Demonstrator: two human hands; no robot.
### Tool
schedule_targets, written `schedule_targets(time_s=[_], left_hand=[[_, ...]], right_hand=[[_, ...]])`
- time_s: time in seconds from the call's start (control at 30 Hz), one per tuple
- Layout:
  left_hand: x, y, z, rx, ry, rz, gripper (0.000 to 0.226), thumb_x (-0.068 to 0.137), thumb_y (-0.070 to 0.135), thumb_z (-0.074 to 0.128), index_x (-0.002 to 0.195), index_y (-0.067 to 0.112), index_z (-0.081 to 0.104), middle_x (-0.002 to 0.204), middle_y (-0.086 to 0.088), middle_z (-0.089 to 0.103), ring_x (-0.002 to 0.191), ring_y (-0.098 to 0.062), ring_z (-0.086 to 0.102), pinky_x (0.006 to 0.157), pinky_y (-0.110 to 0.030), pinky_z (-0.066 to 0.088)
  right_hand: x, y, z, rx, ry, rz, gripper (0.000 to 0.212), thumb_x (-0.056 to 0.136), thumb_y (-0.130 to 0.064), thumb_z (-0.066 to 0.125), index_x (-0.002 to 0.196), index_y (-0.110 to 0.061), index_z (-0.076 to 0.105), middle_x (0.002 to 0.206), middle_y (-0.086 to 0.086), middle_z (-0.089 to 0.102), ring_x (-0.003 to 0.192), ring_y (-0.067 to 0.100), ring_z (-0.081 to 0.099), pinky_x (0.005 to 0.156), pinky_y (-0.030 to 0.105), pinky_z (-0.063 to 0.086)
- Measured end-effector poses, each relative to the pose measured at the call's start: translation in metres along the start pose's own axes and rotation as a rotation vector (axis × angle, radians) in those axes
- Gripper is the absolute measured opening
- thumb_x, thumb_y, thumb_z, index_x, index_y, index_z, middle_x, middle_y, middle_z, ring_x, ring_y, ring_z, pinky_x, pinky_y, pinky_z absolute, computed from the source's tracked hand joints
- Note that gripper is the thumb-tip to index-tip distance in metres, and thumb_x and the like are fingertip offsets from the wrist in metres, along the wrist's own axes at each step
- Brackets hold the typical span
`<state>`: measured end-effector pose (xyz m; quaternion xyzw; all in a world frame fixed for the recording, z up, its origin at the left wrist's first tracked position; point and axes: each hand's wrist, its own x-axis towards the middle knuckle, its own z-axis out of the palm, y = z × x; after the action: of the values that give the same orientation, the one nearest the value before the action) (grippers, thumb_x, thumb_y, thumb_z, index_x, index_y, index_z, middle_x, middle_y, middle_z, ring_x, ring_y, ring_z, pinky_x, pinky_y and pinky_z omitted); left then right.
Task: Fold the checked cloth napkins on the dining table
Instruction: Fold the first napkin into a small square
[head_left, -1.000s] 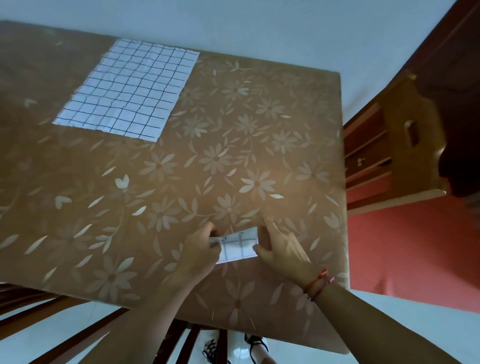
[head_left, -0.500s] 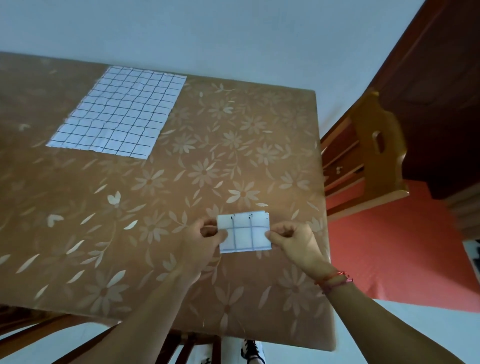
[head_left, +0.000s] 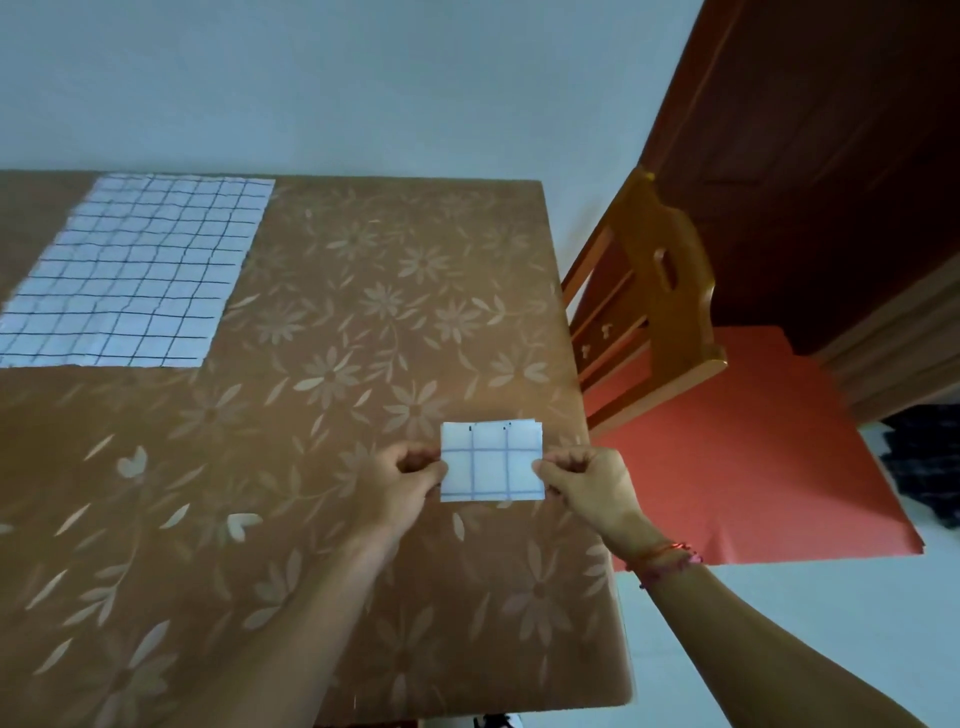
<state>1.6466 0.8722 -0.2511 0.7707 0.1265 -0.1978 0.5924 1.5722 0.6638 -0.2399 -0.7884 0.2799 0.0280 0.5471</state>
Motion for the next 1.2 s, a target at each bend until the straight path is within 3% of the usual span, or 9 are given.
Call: schedule_targets(time_s=[0.07, 0.2, 0.3, 0.43, 0.57, 0.73, 0.87, 1.03, 1.2], left_hand=[[0.011, 0.002, 0.002, 0.028, 0.021, 0.009, 0.017, 0.078, 0.0, 0.073, 0.074, 0.015, 0.067, 0.066, -0.004, 0.066, 0.054, -0.016, 0.062, 0.061, -0.034, 0.053], [0.039, 0.002, 0.005, 0.11, 0.07, 0.044, 0.021, 0.073, 0.003, 0.077, 0.067, 0.021, 0.067, 0.058, 0.003, 0.067, 0.054, -0.019, 0.062, 0.062, -0.038, 0.053], [0.059, 0.001, 0.007, 0.134, 0.084, 0.044, 0.017, 0.07, 0.009, 0.078, 0.068, 0.021, 0.067, 0.063, -0.002, 0.067, 0.053, -0.019, 0.06, 0.057, -0.037, 0.051], [0.084, 0.002, 0.009, 0.178, 0.084, 0.025, 0.02, 0.074, 0.003, 0.076, 0.069, 0.018, 0.065, 0.062, -0.003, 0.064, 0.046, -0.01, 0.058, 0.048, -0.025, 0.048], [0.105, 0.004, 0.011, 0.277, 0.106, 0.065, 0.02, 0.072, 0.012, 0.078, 0.067, 0.026, 0.065, 0.066, 0.002, 0.067, 0.06, -0.019, 0.063, 0.067, -0.038, 0.054], [0.124, 0.009, 0.015, 0.422, 0.139, 0.142, 0.009, 0.075, 0.014, 0.077, 0.084, 0.013, 0.075, 0.073, 0.003, 0.067, 0.067, -0.009, 0.059, 0.059, -0.012, 0.037], [0.13, 0.012, 0.013, 0.482, 0.159, 0.159, 0.012, 0.078, 0.014, 0.074, 0.089, 0.009, 0.075, 0.081, -0.002, 0.071, 0.072, -0.01, 0.058, 0.06, -0.015, 0.033], [0.134, 0.012, 0.007, 0.517, 0.164, 0.197, 0.014, 0.081, 0.012, 0.071, 0.094, 0.008, 0.075, 0.087, -0.003, 0.073, 0.072, -0.008, 0.056, 0.058, -0.002, 0.035], [0.136, 0.01, 0.006, 0.56, 0.163, 0.203, 0.016, 0.082, 0.016, 0.07, 0.096, 0.01, 0.075, 0.09, -0.003, 0.073, 0.076, -0.008, 0.056, 0.062, -0.012, 0.031]], right_hand=[[0.009, 0.001, 0.003, -0.01, 0.001, 0.002, 0.024, 0.083, -0.017, 0.072, 0.06, -0.008, 0.072, 0.056, 0.003, 0.067, 0.064, 0.009, 0.066, 0.087, 0.018, 0.046], [0.033, 0.001, 0.014, -0.024, 0.029, 0.046, 0.018, 0.082, -0.019, 0.073, 0.065, -0.011, 0.075, 0.058, -0.004, 0.069, 0.055, 0.001, 0.061, 0.063, 0.023, 0.052], [0.053, 0.002, 0.023, -0.046, 0.046, 0.058, 0.019, 0.081, -0.021, 0.073, 0.064, -0.015, 0.075, 0.06, -0.007, 0.07, 0.055, -0.001, 0.06, 0.061, 0.022, 0.053], [0.085, 0.004, 0.036, -0.067, 0.066, 0.097, 0.013, 0.08, -0.027, 0.074, 0.071, -0.019, 0.077, 0.059, -0.011, 0.068, 0.058, 0.0, 0.06, 0.06, 0.019, 0.048], [0.113, 0.008, 0.046, -0.111, 0.062, 0.097, 0.013, 0.08, -0.032, 0.073, 0.078, -0.02, 0.079, 0.067, -0.012, 0.07, 0.066, 0.003, 0.062, 0.067, 0.023, 0.049], [0.13, 0.005, 0.052, -0.147, 0.076, 0.05, 0.017, 0.08, -0.026, 0.071, 0.065, -0.018, 0.074, 0.055, -0.007, 0.067, 0.056, 0.015, 0.064, 0.059, 0.031, 0.055], [0.135, 0.002, 0.061, -0.138, 0.06, 0.04, 0.021, 0.082, -0.021, 0.069, 0.061, -0.021, 0.071, 0.053, -0.006, 0.067, 0.054, 0.013, 0.066, 0.06, 0.035, 0.059], [0.141, 0.004, 0.07, -0.126, 0.061, 0.034, 0.013, 0.082, -0.023, 0.07, 0.07, -0.022, 0.074, 0.055, -0.007, 0.067, 0.057, 0.012, 0.064, 0.065, 0.041, 0.06], [0.142, 0.003, 0.073, -0.179, 0.085, -0.012, 0.006, 0.082, -0.023, 0.072, 0.077, -0.022, 0.076, 0.066, -0.009, 0.069, 0.068, 0.015, 0.068, 0.074, 0.036, 0.059]])
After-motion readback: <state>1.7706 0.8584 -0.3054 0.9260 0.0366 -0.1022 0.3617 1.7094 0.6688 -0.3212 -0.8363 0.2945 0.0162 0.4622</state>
